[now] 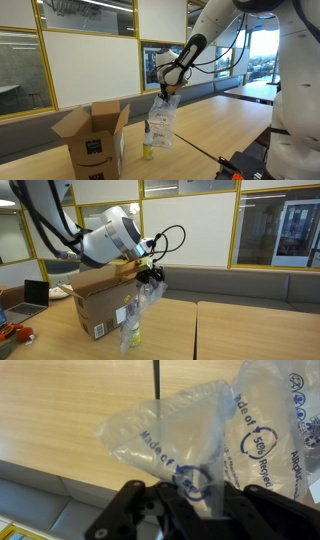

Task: Place the three plastics inside the brown box, place the spray bottle in the box

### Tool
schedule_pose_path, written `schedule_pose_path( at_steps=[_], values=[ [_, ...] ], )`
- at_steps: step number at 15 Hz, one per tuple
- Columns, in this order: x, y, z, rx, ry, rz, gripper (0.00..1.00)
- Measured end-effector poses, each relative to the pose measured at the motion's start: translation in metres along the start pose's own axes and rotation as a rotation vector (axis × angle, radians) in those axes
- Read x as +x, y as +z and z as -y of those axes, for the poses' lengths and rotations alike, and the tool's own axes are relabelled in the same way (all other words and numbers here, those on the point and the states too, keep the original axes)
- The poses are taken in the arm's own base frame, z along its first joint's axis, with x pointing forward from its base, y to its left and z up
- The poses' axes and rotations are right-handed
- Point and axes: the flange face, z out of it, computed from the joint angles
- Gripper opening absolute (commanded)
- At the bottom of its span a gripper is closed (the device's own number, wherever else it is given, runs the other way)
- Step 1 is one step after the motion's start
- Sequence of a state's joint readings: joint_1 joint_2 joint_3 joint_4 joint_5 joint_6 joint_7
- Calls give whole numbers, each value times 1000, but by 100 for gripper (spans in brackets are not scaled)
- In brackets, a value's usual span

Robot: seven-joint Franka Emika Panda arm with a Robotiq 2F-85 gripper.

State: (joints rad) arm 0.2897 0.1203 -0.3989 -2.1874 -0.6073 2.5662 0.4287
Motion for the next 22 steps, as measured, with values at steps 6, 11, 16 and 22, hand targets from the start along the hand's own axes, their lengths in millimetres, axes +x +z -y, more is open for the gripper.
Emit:
schedule_pose_path(
  at_steps=[6, 11, 16, 22],
  values=[
    [44, -64, 26, -25, -36, -38, 15],
    [72, -96, 41, -19, -60, -91, 14],
    [106, -124, 62, -17, -101, -145, 14],
    [142, -160, 102, -14, -168, -198, 14]
  ],
)
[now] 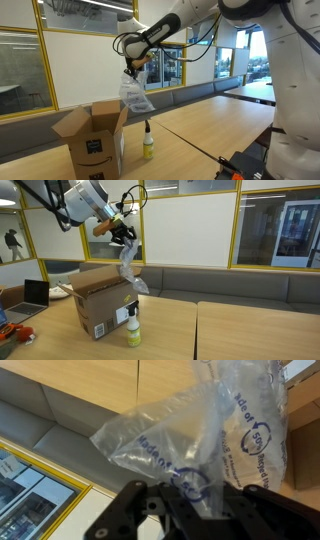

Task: Place the three plastics inside the brown box, place the spray bottle in the box

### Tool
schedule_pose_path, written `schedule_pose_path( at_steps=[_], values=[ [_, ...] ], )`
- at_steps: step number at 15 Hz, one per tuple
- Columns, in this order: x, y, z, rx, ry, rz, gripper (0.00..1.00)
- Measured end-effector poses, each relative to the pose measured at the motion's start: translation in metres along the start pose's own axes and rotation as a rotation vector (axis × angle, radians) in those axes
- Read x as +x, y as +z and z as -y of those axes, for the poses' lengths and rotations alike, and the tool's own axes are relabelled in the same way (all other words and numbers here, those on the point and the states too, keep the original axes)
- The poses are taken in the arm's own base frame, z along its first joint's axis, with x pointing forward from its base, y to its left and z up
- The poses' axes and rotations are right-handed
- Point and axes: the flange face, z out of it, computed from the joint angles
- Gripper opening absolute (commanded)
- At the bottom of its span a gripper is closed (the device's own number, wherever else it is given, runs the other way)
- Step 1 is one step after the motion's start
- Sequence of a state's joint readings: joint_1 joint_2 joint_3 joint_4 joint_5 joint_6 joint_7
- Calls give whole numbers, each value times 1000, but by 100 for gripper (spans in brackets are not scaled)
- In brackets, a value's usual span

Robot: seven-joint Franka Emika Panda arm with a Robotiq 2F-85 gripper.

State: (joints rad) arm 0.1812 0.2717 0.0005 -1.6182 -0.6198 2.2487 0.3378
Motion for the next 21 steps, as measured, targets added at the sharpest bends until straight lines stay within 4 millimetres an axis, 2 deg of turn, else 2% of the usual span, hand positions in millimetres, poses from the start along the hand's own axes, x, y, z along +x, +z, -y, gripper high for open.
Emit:
schedule_pose_path(
  at_steps=[6, 10, 16, 21],
  values=[
    [45, -15, 32, 7, -83, -64, 14],
    [67, -16, 65, 30, -146, -104, 14],
    [76, 29, 117, 164, -208, -94, 14],
    [68, 65, 159, 342, -272, -75, 14]
  ],
)
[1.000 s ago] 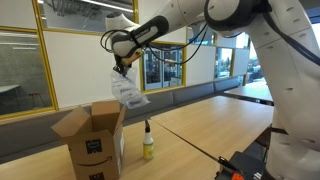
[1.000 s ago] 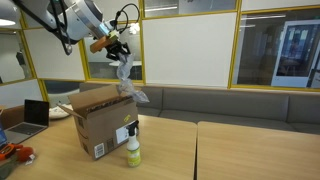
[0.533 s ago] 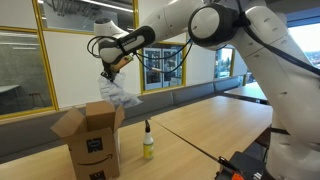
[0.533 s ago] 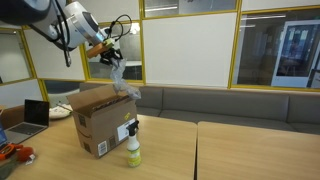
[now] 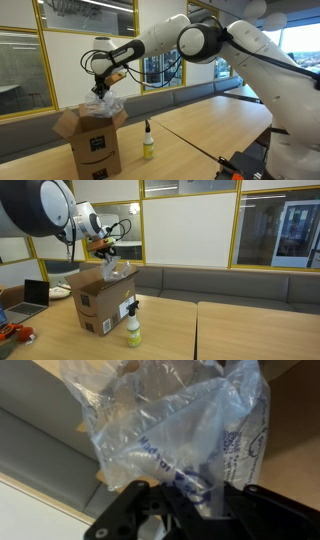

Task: Place the three plastics inside the brown box, place the spray bottle in the box

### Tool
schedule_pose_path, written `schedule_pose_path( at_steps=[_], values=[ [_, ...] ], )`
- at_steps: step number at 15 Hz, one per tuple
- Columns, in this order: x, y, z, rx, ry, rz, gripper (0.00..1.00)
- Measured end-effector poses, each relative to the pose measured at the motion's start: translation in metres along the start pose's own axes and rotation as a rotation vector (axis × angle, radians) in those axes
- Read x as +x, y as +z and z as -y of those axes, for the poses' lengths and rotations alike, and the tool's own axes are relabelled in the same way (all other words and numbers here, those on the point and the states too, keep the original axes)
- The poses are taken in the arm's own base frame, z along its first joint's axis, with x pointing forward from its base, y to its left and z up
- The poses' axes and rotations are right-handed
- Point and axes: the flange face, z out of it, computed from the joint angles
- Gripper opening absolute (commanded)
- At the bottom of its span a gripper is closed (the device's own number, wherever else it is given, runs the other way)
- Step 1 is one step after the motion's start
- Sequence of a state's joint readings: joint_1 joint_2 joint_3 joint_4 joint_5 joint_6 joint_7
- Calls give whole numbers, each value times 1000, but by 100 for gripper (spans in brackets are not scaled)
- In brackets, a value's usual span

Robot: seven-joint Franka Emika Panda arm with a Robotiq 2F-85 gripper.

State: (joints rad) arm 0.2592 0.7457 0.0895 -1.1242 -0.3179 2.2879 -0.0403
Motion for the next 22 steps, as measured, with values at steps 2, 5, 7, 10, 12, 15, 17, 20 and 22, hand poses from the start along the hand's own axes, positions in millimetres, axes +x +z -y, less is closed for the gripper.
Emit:
schedule_pose_path(
  at_steps=[2, 5, 7, 10, 12, 15, 17, 20, 22],
  values=[
    [-4, 17, 13, 100, -30, 8, 15],
    [-14, 45, 26, 230, -62, 30, 14],
    [-25, 69, 29, 287, -64, 60, 14],
    [-48, 110, 29, 343, -48, 115, 13],
    [-62, 134, 29, 372, -36, 145, 14],
    [-79, 159, 28, 394, -23, 183, 14],
    [-87, 169, 26, 398, -17, 204, 14],
    [-94, 175, 21, 397, -10, 224, 14],
    [-98, 178, 16, 391, -5, 232, 14]
  ],
)
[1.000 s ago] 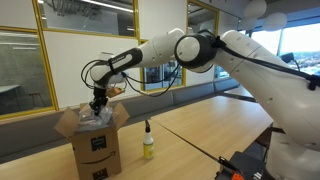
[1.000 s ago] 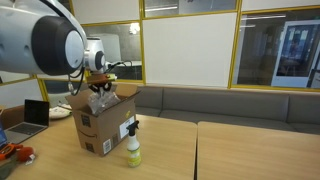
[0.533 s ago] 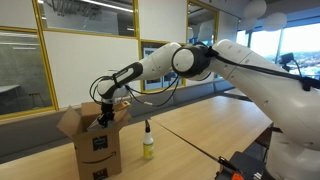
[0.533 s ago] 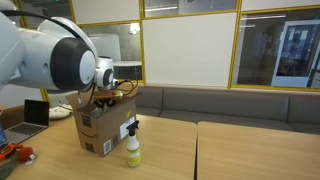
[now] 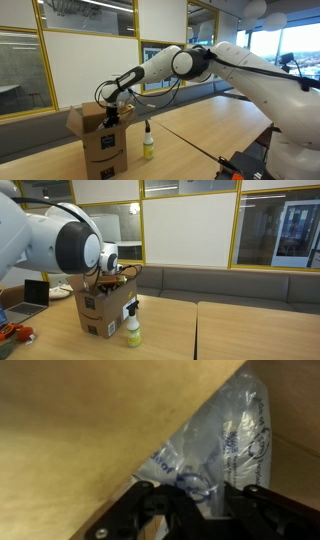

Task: Place the three plastics inside the brown box, place the spray bottle in the box

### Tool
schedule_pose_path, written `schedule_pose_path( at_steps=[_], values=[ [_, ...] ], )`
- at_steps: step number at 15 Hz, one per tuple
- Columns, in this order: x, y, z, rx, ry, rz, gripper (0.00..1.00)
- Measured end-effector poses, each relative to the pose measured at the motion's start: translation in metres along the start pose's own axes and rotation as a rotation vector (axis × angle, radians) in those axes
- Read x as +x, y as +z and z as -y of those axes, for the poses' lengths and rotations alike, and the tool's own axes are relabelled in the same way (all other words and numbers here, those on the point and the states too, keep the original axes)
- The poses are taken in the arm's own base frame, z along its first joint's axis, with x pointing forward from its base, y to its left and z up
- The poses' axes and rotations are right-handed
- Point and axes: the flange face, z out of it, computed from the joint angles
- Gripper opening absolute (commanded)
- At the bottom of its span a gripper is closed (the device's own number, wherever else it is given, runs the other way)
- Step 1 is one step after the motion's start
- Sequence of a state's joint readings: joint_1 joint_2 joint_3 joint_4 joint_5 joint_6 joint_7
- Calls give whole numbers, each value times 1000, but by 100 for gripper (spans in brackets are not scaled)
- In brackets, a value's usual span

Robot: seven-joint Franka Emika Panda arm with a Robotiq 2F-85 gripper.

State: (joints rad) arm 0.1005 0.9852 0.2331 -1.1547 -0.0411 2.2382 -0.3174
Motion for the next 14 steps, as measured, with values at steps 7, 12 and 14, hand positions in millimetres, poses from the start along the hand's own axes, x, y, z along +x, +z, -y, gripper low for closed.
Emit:
schedule_pose_path(
  at_steps=[7, 12, 14],
  values=[
    [-14, -22, -31, -46, 39, 12, 57],
    [-27, -103, -61, -141, 106, -6, 96],
    [-34, -140, -68, -176, 133, -17, 100]
  ],
)
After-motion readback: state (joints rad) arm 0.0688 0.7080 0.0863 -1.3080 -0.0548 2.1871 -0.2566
